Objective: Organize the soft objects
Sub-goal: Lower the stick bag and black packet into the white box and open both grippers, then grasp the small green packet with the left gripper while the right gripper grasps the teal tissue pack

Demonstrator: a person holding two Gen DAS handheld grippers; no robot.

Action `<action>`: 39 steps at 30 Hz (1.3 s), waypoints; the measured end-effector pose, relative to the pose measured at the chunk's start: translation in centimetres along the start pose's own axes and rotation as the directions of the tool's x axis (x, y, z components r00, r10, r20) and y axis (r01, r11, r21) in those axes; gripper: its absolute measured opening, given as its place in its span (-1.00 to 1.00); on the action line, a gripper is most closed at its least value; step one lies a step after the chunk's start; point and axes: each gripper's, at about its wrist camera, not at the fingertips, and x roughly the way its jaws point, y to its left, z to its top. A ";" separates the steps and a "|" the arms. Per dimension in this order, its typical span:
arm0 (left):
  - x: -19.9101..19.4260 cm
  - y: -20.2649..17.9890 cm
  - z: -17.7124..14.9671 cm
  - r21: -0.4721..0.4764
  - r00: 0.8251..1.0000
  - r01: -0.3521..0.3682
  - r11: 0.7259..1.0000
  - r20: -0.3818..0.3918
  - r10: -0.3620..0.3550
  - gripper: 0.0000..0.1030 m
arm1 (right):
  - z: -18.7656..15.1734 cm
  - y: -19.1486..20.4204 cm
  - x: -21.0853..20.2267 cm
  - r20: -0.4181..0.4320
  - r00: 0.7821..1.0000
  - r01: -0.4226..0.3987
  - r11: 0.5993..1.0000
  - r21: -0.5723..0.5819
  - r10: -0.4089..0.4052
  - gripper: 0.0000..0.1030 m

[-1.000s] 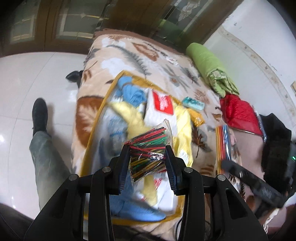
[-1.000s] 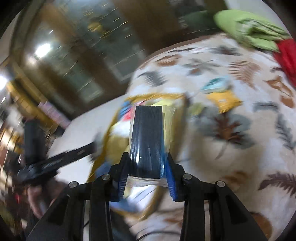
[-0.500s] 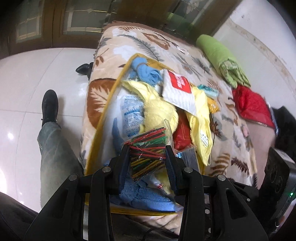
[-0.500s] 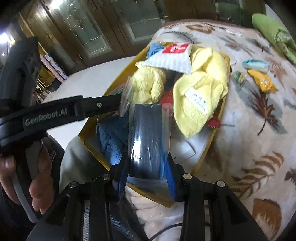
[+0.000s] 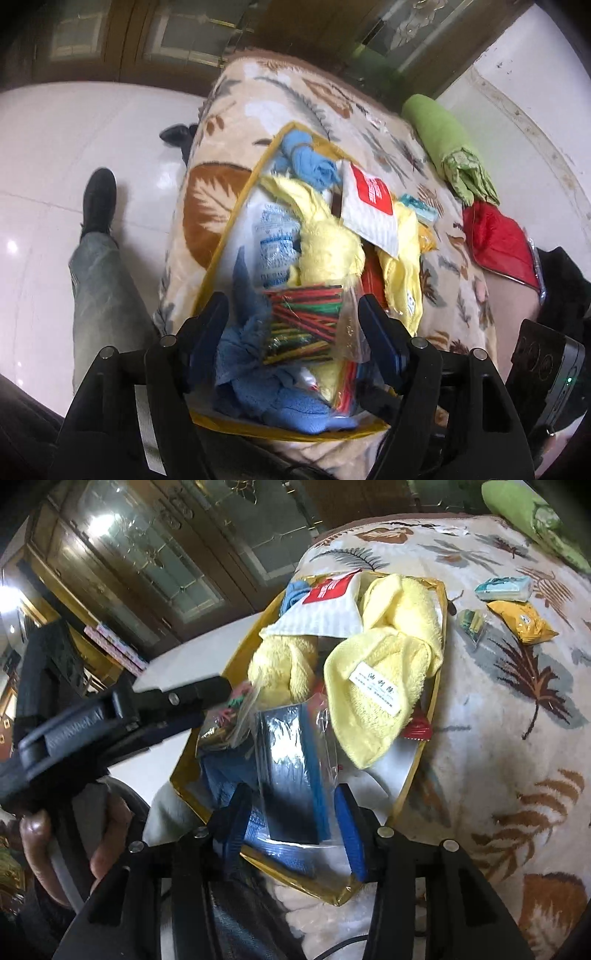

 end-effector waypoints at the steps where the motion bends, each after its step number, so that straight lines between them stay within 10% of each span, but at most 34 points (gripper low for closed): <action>1: -0.4 0.0 0.0 -0.008 1.000 0.012 1.000 0.025 -0.012 0.42 | 0.0 0.0 -0.3 0.011 1.000 -0.012 1.000 0.002 0.012 -0.10; 6: -2.5 -1.3 -0.1 0.048 0.990 0.053 0.997 0.127 -0.059 0.42 | 0.6 -0.3 -3.4 0.095 0.993 -0.070 0.998 -0.005 0.070 -0.07; 10: -3.3 -4.0 -0.6 0.133 0.984 0.031 0.991 0.168 -0.053 0.42 | 1.1 -1.5 -6.2 0.192 0.978 -0.087 0.996 0.000 0.086 0.32; 17: -0.5 -10.8 0.1 0.233 0.992 0.093 0.968 0.065 -0.111 0.42 | 1.5 -8.6 -7.9 0.225 0.973 0.015 0.989 0.146 -0.048 0.35; 27: 10.3 -19.2 3.0 0.471 0.989 0.051 0.881 -0.146 0.020 0.40 | -0.5 -16.7 -7.2 0.144 0.975 0.116 0.939 0.324 -0.170 0.35; 39: 20.5 -22.0 5.2 0.591 0.941 -0.053 0.805 -0.241 0.238 -0.22 | -0.7 -17.2 -7.7 0.141 0.976 0.120 0.947 0.299 -0.168 0.35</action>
